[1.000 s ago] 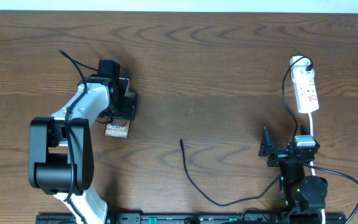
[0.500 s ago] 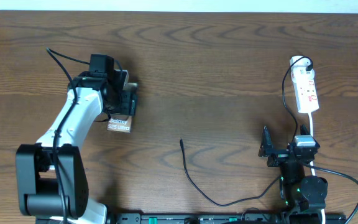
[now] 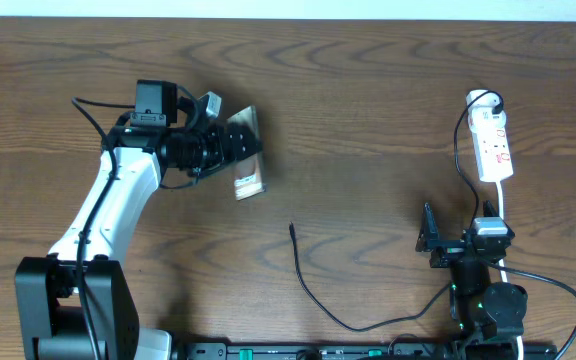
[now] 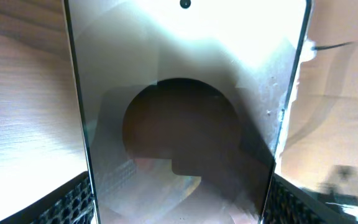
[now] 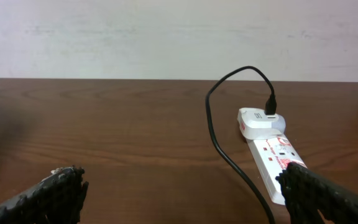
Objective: Plug charger to phone and switch on socket
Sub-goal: 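Lift the phone with the left gripper and tilt it upright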
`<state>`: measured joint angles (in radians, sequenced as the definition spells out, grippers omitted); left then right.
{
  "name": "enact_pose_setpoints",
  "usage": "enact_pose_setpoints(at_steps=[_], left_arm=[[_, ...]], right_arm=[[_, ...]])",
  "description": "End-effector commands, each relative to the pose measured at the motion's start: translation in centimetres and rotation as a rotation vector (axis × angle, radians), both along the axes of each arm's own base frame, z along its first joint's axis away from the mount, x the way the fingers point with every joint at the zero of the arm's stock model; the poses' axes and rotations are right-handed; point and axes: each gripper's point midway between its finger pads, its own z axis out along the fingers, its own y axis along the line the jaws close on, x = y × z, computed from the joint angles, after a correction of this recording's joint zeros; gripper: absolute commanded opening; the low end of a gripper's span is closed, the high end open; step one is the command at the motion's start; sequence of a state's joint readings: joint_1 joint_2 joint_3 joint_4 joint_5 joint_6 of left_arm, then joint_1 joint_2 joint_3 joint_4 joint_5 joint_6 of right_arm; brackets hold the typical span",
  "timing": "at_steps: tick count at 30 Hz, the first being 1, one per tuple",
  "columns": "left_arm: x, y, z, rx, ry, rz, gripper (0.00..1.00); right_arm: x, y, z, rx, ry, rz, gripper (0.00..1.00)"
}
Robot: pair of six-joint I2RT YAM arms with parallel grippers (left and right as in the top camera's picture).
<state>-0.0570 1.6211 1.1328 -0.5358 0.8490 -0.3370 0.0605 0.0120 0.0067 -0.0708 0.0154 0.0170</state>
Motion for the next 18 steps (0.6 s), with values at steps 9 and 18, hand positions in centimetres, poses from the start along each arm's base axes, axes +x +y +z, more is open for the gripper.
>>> enact_pose_setpoints(at_steps=[9,18], left_arm=[[-0.3,-4.1,9.9,-0.578,0.415,0.084,0.07],[1.1,-4.2,11.9,-0.686,0.654,0.221,0.07]], right_arm=[[0.0,0.1,0.0,-0.011,-0.001,0.003,0.99],[0.0,0.1,0.0,-0.011,-0.001,0.003,0.99]])
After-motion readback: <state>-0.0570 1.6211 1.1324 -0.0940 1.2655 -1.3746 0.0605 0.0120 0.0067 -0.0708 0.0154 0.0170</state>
